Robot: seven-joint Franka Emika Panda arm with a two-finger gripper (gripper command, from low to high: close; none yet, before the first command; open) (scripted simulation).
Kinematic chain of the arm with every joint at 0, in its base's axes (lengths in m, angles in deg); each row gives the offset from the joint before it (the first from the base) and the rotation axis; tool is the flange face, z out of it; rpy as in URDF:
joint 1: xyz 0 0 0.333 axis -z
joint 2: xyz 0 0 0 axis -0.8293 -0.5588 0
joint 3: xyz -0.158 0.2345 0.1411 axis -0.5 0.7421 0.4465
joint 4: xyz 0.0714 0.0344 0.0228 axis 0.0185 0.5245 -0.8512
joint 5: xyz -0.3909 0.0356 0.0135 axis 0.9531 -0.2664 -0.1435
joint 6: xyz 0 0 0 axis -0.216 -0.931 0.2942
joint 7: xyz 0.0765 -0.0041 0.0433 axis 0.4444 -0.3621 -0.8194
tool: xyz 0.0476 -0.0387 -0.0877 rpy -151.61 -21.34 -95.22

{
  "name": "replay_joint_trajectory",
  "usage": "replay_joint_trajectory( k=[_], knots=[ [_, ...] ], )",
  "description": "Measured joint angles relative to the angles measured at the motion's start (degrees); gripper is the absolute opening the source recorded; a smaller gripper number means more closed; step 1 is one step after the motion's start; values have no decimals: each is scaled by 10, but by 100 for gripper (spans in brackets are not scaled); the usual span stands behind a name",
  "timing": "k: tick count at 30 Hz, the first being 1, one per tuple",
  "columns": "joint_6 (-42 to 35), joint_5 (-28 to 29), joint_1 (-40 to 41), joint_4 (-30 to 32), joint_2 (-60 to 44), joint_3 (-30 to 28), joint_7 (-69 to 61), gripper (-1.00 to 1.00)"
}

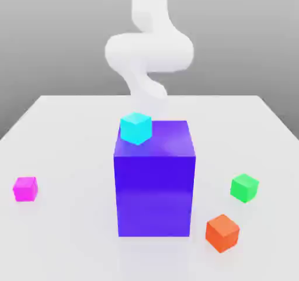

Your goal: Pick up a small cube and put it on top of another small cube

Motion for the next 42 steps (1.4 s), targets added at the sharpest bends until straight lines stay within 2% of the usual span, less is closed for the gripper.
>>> replay_joint_trajectory(
  k=[10,17,21,24,30,31,38,42],
  knots=[
    [109,39,147,84,-195,-60,140,0],
    [185,32,227,143,-329,-127,212,0],
    [229,-8,287,176,-408,-162,226,0],
    [262,-62,326,199,-469,-159,219,0],
    [353,-164,394,181,-593,-78,152,0],
    [364,-169,404,178,-606,-66,148,-100],
    [365,-167,406,179,-606,-64,150,-100],
    [311,-113,376,194,-536,-107,191,-100]
  ],
)
